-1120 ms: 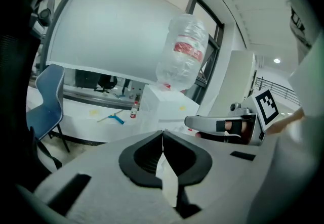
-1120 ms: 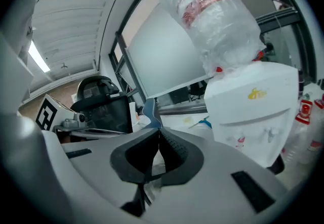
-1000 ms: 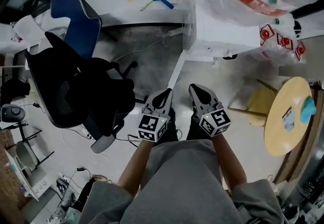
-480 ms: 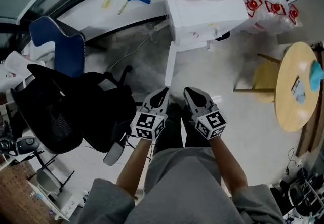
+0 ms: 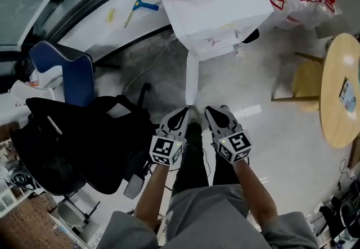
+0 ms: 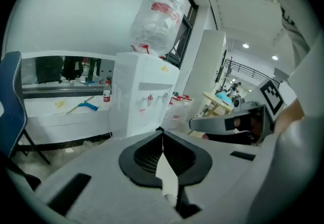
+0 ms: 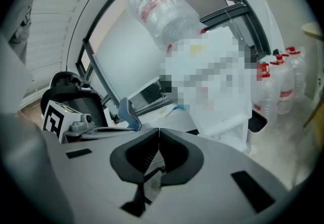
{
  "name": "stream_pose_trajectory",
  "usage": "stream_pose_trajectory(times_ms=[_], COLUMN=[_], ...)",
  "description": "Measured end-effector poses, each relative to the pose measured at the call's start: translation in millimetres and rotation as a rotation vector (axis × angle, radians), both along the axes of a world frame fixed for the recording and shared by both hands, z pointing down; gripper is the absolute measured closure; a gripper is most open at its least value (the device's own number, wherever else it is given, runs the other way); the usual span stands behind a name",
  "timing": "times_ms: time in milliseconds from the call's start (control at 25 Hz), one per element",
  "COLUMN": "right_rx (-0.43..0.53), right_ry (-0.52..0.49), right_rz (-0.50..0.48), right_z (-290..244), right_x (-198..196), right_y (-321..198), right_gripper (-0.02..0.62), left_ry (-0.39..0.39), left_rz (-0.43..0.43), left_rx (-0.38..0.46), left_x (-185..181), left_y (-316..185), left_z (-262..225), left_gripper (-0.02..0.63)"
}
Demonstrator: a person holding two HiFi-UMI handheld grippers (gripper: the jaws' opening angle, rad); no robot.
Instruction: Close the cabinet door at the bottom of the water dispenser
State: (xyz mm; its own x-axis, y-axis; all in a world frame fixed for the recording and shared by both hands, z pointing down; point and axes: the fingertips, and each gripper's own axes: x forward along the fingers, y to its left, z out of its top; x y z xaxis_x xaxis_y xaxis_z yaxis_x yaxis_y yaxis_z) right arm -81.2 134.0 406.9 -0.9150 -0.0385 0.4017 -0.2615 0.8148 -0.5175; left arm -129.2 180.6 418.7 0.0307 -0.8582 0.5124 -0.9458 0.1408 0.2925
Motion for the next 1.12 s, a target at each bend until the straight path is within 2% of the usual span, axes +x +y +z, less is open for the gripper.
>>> stream_pose_trajectory(times_ms=[120,360,880,1120], right_rx=[-0.012,-0.011,-0.081,-0.096], right_ry=[0.007,0.029,0.030,0.033], right_rz=[0.042,0.065,0.206,0.226], right_z=[32,82,147,175], right_x=[-2,-3,0,-2], right_y=[0,0,-1,3], right_gripper=[0.584,0.584,0.584,0.584], left_ry=[-0.036,-0.053,-0.018,-0.082], left_rz=[0.046,0.114,0.096,0.158], left_rx=[0.003,0.012,0.003,-0.057], left_x=[-6,-8,-29,-42], left_y=[-3,-7,3,12], left_z=[33,71,149,210], left_gripper=[0.597,0.597,0.598,0.598])
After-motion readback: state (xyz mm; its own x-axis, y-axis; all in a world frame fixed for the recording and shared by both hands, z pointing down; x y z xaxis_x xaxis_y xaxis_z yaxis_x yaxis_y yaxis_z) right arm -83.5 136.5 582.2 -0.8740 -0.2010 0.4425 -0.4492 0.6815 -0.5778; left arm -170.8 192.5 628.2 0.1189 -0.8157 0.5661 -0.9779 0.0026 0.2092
